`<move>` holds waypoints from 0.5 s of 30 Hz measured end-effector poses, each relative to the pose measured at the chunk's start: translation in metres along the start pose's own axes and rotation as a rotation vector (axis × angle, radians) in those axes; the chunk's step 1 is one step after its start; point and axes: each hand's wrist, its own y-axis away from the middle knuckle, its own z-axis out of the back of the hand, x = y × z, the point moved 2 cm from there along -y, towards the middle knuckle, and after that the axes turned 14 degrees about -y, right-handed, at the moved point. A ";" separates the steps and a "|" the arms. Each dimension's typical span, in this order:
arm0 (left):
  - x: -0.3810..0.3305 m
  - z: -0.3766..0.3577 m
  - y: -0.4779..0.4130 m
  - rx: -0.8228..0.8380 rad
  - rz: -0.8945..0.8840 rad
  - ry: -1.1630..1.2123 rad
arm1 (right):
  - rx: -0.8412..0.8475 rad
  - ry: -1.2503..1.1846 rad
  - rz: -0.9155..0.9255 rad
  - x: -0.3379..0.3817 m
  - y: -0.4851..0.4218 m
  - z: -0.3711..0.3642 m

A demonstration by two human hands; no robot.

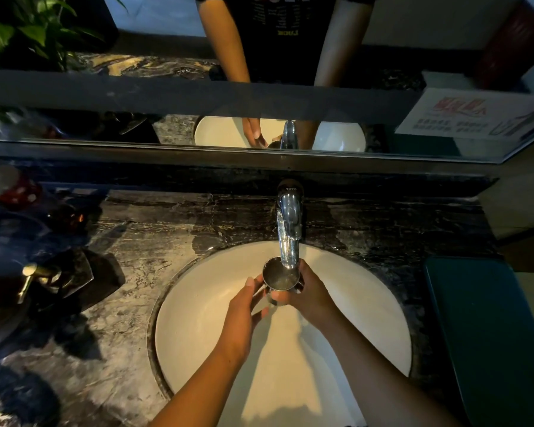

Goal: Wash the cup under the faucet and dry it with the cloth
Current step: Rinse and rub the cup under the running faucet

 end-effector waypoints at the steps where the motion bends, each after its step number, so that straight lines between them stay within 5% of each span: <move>1: 0.004 0.002 0.000 -0.001 0.010 0.005 | 0.010 0.007 -0.008 -0.003 0.000 0.001; 15: 0.007 -0.007 0.002 0.001 0.053 -0.014 | 0.019 0.035 -0.017 -0.003 0.000 0.015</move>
